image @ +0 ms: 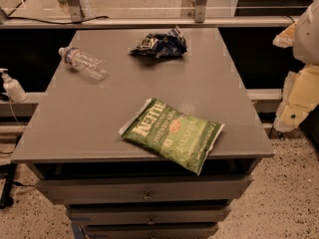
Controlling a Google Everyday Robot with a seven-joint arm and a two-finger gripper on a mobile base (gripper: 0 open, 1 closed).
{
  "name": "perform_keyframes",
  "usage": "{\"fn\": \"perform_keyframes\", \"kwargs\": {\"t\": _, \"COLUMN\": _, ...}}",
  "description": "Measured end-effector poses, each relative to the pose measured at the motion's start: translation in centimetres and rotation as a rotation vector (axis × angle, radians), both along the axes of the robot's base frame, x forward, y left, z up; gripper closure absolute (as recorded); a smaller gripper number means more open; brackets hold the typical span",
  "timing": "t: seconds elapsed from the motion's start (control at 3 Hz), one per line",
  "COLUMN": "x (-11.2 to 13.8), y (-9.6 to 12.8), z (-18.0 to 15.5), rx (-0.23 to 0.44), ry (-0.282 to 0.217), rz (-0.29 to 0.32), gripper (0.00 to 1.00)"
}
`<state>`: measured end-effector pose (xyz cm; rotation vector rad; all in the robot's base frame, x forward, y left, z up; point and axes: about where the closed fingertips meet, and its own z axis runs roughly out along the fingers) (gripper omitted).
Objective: Move blue chip bag near green jalapeno chip bag
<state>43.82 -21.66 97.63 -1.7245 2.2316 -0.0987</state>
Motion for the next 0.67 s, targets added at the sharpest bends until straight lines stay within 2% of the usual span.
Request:
{"fn": "perform_keyframes", "kwargs": {"t": 0.33, "x": 0.0, "y": 0.0, "z": 0.0, "rx": 0.0, "ry": 0.0, "rz": 0.0, "gripper": 0.0}}
{"fn": "perform_keyframes", "kwargs": {"t": 0.67, "x": 1.5, "y": 0.7, "z": -0.8, "rx": 0.069, "ry": -0.019, "rz": 0.026, "gripper": 0.0}}
